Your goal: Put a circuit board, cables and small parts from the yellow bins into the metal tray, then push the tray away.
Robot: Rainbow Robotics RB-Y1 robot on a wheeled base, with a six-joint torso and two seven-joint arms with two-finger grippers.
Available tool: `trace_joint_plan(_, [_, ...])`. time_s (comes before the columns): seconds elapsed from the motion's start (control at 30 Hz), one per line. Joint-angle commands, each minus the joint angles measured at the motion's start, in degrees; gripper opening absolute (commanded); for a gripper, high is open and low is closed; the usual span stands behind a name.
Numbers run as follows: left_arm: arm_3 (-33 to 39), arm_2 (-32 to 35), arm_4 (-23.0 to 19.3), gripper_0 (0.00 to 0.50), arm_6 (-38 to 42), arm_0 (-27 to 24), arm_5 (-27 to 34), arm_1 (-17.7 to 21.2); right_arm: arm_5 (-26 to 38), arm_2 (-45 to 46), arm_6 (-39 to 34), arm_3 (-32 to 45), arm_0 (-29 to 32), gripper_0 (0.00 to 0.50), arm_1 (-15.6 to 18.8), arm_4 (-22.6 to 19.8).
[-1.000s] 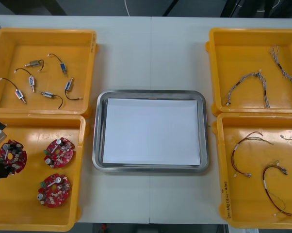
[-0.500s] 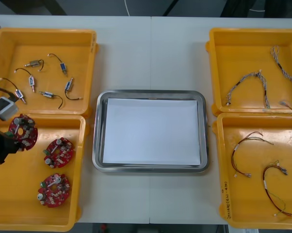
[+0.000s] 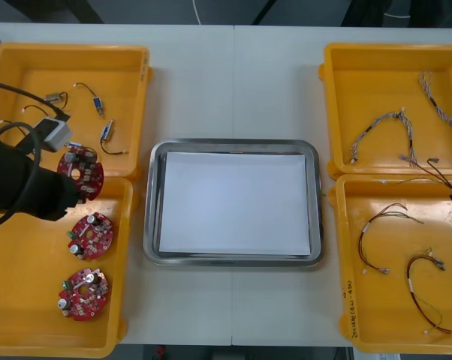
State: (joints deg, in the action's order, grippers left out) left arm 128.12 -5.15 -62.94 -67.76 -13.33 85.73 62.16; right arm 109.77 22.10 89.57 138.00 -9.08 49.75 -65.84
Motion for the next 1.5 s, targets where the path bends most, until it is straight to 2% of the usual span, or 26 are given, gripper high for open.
trace_joint_plan(0.03, [2.8, -7.3, 3.6, 0.000, 15.2, -8.9, 0.5, -1.9, 0.2, -1.7, 2.8, 1.7, -2.9, 0.000, 2.5, -1.7])
trace_joint_plan(0.53, [4.2, -27.5, 14.2, 0.004, 36.3, -22.6, 1.9, -10.7, 0.2, -6.5, 2.8, 1.8, -5.2, 0.000, 2.4, 0.4])
trace_joint_plan(0.73, [3.2, -33.2, 17.6, 0.003, 40.5, -23.9, 1.9, -14.1, 0.2, -6.8, 2.9, 1.8, -5.8, 0.000, 2.4, 1.4])
trace_joint_plan(1.1, [-2.4, -41.2, 23.7, 0.003, 41.9, -24.0, 0.0, -18.2, 0.2, -7.3, 2.9, 1.8, -6.4, 0.000, 2.4, 3.5])
trace_joint_plan(1.5, [-8.1, -45.6, 26.8, 0.003, 42.4, -24.0, -4.2, -19.6, 0.2, -7.3, 3.2, 2.2, -6.4, 0.000, 2.4, 3.9])
